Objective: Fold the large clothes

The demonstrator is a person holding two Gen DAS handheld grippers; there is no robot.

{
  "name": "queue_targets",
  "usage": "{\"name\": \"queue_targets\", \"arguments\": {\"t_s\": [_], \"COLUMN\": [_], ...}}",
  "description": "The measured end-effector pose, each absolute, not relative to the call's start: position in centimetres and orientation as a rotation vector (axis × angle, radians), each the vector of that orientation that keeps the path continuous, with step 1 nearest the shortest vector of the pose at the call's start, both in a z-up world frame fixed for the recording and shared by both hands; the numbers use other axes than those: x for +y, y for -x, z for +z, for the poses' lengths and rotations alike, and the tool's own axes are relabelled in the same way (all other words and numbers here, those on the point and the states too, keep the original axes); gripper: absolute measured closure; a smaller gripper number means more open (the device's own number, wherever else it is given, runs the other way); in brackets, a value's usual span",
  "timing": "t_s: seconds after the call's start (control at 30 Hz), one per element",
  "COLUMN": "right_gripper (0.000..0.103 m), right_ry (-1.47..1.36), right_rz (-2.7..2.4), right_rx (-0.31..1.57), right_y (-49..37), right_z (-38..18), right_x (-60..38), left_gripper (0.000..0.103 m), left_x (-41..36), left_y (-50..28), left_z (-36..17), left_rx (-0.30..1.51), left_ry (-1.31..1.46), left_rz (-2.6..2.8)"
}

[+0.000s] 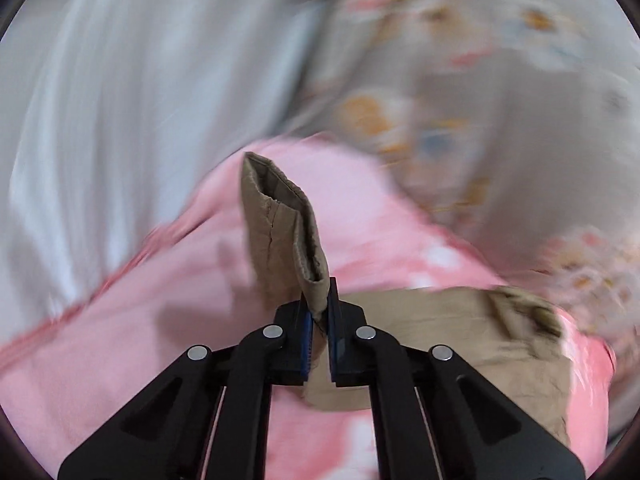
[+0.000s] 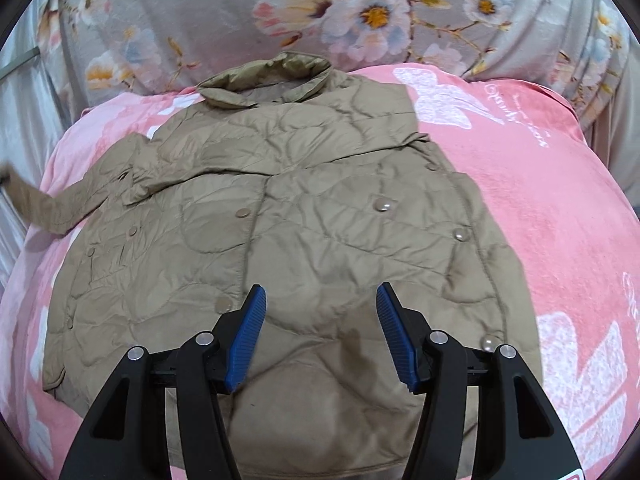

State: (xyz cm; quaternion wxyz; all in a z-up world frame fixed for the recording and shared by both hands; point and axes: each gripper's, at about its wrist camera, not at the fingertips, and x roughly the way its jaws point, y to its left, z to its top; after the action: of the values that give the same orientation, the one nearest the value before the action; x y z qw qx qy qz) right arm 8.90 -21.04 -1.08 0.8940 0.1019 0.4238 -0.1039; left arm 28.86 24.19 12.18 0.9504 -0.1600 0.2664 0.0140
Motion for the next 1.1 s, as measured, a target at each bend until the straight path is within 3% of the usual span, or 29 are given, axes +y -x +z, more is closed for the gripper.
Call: {"name": "queue_targets", "arguments": {"t_s": [0.17, 0.3, 0.5, 0.7, 0.77, 0.8, 0.83, 0.87, 1.0, 1.1], "right_gripper": [0.047, 0.047, 0.047, 0.047, 0.047, 0.047, 0.047, 0.047, 0.046, 0.046], "right_ry": [-0.236, -0.256, -0.273, -0.305, -0.323, -0.335, -0.352, -0.361, -0.379, -0.398], "right_rz": [-0.221, -0.229, -0.255, -0.302, -0.318, -0.324, -0.331, -0.334, -0.331, -0.287], "right_rx": [0.857, 0.84, 0.828, 0.827, 0.829, 0.831, 0.837, 0.841, 0.85, 0.832], "right_y": [-8.5, -8.2, -7.4, -5.8, -5.4, -5.2, -5.0, -5.0, -5.7, -6.9], "right_z": [-0.7, -0.5, -0.7, -1.6, -2.0, -2.3, -2.7, -3.0, -3.5, -2.9], "right_x": [-22.5, -24.0, -26.9, -30.1, -30.9, -31.3, -31.7, -32.0, -32.8, -33.0], "left_gripper": [0.098, 0.098, 0.098, 0.096, 0.086, 0.066, 0.04, 0.033, 0.03, 0.02], "left_x": [12.1, 1.6, -10.4, -18.9, -20.2, -20.7, -20.5, -20.4, -18.4, -12.5], "left_y": [-27.3, -26.3, -26.7, -27.4, -28.1, -28.3, -28.2, -28.2, -27.5, -27.5], "left_z": [20.1, 22.6, 19.1, 10.5, 7.6, 6.0, 4.9, 3.9, 2.5, 3.2], "left_rx": [0.415, 0.391, 0.48, 0.66, 0.735, 0.778, 0.806, 0.822, 0.831, 0.825], "left_ry": [0.147, 0.047, -0.017, -0.075, -0.08, -0.069, -0.055, -0.029, 0.04, 0.183], "left_rz": [-0.189, -0.364, -0.504, -0.537, -0.542, -0.561, -0.568, -0.567, -0.602, -0.638]}}
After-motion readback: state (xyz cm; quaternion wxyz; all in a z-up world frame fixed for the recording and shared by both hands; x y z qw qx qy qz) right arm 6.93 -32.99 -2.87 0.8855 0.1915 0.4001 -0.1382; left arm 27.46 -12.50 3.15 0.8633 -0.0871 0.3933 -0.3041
